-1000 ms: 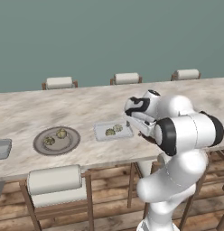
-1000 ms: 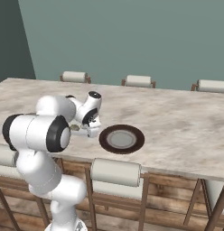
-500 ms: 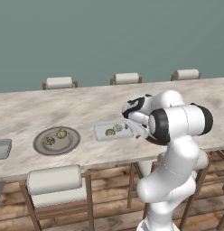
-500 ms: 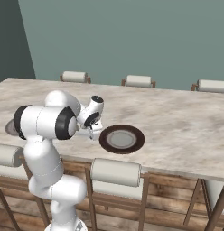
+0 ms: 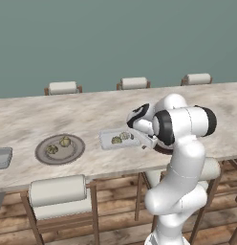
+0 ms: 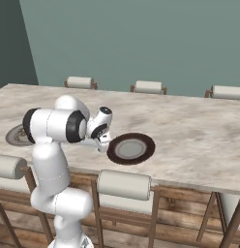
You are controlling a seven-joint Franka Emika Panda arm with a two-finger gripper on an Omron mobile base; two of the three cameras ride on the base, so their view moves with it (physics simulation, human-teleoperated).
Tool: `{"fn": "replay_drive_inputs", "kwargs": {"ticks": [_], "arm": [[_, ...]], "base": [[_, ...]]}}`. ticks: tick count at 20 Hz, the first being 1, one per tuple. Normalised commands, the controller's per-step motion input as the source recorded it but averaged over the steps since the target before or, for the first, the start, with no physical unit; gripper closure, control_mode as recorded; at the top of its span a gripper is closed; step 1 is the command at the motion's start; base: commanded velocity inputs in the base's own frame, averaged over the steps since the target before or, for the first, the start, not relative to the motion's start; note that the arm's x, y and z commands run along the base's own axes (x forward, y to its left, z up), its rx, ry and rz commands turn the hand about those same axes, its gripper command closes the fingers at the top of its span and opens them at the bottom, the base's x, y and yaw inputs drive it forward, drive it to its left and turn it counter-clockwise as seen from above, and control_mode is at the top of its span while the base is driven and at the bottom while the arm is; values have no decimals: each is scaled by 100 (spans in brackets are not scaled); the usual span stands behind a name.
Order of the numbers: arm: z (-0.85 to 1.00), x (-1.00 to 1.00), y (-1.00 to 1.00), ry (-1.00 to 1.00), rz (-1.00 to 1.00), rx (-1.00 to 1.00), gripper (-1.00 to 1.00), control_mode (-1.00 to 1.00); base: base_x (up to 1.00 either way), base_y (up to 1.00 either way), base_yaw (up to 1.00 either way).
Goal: Place two dumplings into each of the tupperware containers and then place the containers in the fridge.
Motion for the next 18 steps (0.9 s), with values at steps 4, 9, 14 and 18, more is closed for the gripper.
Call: {"fn": "replay_drive_inputs", "kwargs": {"ticks": [4, 9, 14, 18], "arm": [[-38, 20, 0, 0, 0, -2, -100, -100], [-36, 3, 5, 0, 0, -5, 100, -100], [-43, 0, 25, 0, -1, -11, 100, -100], [-49, 0, 4, 0, -5, -5, 100, -100]], "base": [[0, 0, 0], [0, 0, 0], [0, 0, 0], [0, 0, 0]]}}
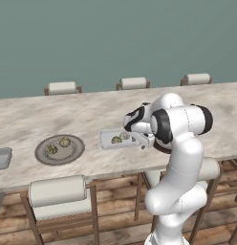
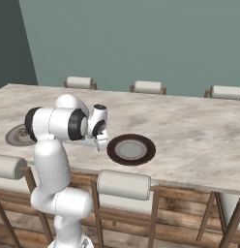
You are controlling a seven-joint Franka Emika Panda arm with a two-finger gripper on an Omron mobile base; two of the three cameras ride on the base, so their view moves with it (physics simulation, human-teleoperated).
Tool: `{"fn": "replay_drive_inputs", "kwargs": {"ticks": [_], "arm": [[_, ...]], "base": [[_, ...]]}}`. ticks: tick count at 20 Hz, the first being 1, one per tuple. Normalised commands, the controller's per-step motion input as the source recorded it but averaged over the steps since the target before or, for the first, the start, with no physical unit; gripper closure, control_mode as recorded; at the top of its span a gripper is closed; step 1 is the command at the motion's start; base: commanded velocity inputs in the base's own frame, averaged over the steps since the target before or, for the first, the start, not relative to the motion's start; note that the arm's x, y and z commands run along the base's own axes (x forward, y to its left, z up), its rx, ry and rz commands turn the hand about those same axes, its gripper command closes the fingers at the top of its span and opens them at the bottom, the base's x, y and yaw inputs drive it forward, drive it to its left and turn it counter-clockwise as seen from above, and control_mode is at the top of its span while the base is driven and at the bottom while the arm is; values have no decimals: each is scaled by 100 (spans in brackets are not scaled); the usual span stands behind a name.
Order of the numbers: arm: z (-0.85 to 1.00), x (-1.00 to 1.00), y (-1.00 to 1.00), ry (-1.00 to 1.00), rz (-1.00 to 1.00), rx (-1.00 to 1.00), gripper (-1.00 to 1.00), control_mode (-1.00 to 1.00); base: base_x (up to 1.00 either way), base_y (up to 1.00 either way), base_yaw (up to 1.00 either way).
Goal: Place two dumplings into each of the tupperware containers and then place the containers in the fridge.
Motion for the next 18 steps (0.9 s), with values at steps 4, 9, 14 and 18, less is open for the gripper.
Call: {"fn": "replay_drive_inputs", "kwargs": {"ticks": [4, 9, 14, 18], "arm": [[-52, -2, 0, -3, -6, 0, 100, -100], [-35, -4, 0, -9, -8, 0, 100, -100], [-13, -3, -2, -4, -10, 2, 100, -100], [13, -21, -19, -13, -16, 15, 100, -100]], "base": [[0, 0, 0], [0, 0, 0], [0, 0, 0], [0, 0, 0]]}}
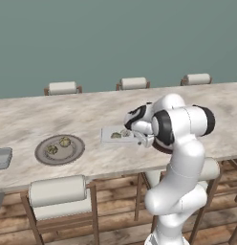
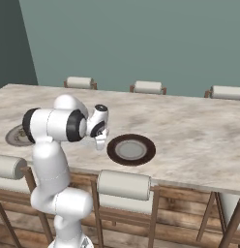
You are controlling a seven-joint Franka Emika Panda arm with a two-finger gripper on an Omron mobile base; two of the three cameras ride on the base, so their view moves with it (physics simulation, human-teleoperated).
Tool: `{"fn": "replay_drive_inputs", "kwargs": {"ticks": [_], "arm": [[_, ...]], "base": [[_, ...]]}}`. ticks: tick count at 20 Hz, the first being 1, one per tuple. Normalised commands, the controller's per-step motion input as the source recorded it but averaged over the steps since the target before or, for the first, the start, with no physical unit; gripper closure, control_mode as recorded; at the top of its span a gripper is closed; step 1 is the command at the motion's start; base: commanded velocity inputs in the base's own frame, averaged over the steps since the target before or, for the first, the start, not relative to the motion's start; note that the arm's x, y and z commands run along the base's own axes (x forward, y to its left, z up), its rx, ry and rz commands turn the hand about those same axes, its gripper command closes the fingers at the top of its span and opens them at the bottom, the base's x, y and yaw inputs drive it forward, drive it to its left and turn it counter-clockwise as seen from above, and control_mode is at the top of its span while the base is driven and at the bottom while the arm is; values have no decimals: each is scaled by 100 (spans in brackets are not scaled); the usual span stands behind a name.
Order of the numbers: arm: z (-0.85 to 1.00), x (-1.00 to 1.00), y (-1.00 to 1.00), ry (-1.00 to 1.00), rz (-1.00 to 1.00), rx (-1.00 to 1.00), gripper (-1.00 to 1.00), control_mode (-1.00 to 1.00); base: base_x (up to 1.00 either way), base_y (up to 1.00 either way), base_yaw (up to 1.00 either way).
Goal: Place two dumplings into each of the tupperware containers and then place the containers in the fridge.
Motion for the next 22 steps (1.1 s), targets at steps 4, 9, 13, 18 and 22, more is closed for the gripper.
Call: {"fn": "replay_drive_inputs", "kwargs": {"ticks": [4, 9, 13, 18, 22], "arm": [[36, -25, 0, -12, -13, 10, 100, -100], [59, -31, 1, -1, -8, 1, 100, -100], [89, -42, 3, 10, 0, -10, 100, -100], [66, -92, -8, 11, 0, -4, 100, -100], [17, -100, -23, -1, 0, 1, 100, -100]], "base": [[0, 0, 0], [0, 0, 0], [0, 0, 0], [0, 0, 0], [0, 0, 0]]}}
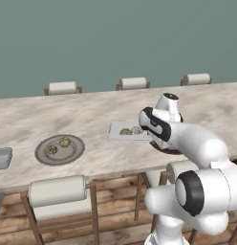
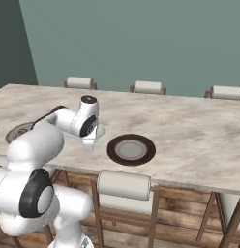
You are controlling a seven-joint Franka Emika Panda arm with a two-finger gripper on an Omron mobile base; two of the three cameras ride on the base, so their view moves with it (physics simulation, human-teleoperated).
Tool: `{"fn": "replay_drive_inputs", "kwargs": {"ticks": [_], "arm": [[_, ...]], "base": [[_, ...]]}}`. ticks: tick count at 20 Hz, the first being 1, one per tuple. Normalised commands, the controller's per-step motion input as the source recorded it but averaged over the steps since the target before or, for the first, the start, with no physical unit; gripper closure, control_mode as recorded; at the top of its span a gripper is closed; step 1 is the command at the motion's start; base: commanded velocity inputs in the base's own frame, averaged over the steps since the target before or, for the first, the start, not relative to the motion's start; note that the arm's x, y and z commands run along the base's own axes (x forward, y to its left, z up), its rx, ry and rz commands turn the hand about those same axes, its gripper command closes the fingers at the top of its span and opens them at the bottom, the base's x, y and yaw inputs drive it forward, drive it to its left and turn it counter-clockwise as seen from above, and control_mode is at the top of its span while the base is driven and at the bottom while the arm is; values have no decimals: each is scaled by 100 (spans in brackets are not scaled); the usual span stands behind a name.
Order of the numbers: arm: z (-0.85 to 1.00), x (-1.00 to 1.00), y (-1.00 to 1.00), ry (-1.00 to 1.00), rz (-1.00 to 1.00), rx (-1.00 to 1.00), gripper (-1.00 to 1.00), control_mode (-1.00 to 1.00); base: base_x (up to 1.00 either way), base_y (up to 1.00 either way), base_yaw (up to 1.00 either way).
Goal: Place two dumplings into each of the tupperware containers and then place the containers in the fridge.
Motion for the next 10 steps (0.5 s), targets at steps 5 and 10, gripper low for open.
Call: {"fn": "replay_drive_inputs", "kwargs": {"ticks": [5, 10], "arm": [[1, -100, -28, -7, 0, 13, 100, -100], [9, -100, -15, -8, 0, 13, 100, -100]], "base": [[0, 0, 0], [0, 0, 0]]}}
